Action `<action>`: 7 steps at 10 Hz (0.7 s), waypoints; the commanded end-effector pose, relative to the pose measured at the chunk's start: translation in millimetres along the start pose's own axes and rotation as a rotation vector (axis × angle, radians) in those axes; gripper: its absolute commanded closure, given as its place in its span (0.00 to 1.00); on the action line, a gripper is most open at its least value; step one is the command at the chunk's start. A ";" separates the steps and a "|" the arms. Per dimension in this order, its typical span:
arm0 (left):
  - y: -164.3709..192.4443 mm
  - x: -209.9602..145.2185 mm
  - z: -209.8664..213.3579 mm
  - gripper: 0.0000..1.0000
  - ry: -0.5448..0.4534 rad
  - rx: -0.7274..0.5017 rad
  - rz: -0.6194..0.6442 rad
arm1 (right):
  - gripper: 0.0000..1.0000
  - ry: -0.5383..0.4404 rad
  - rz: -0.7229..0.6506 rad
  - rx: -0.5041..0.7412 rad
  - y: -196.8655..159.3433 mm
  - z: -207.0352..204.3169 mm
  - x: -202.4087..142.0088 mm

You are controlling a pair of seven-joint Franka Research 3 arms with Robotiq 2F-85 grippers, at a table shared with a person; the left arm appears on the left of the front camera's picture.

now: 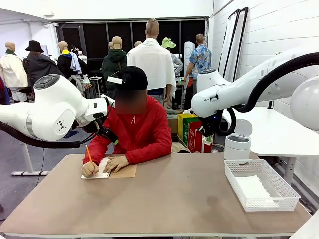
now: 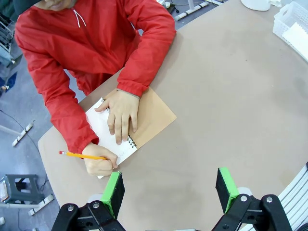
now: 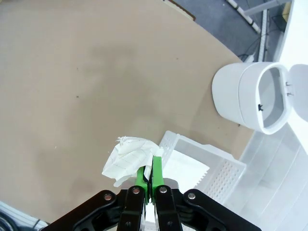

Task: Sort the paper based on its condition.
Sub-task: If a person hands you a paper, place it in the Organizing basket , and if it's crumpled, put it in the Trash can.

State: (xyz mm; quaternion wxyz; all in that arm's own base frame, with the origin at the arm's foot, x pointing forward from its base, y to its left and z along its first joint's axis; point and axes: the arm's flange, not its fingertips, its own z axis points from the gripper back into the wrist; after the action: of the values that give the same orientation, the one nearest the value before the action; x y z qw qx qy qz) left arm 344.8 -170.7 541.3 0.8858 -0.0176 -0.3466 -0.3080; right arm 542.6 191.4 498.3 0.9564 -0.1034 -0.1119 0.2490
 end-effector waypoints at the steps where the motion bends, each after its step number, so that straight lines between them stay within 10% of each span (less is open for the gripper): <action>1: 0.9 -1.5 -0.6 0.00 0.001 -0.004 0.002 | 1.00 -0.007 0.010 0.016 -0.4 -2.4 -0.4; 7: 0.9 -1.5 -0.6 0.00 0.001 -0.004 0.002 | 1.00 -0.051 -0.094 -0.124 -62.3 -16.2 10.5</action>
State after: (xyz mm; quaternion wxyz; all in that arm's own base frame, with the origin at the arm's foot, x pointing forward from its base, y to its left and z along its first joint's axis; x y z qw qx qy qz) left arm 344.9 -170.7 541.3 0.8858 -0.0176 -0.3466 -0.3079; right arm 571.7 144.4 502.4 0.9590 -0.1267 -0.1356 0.2144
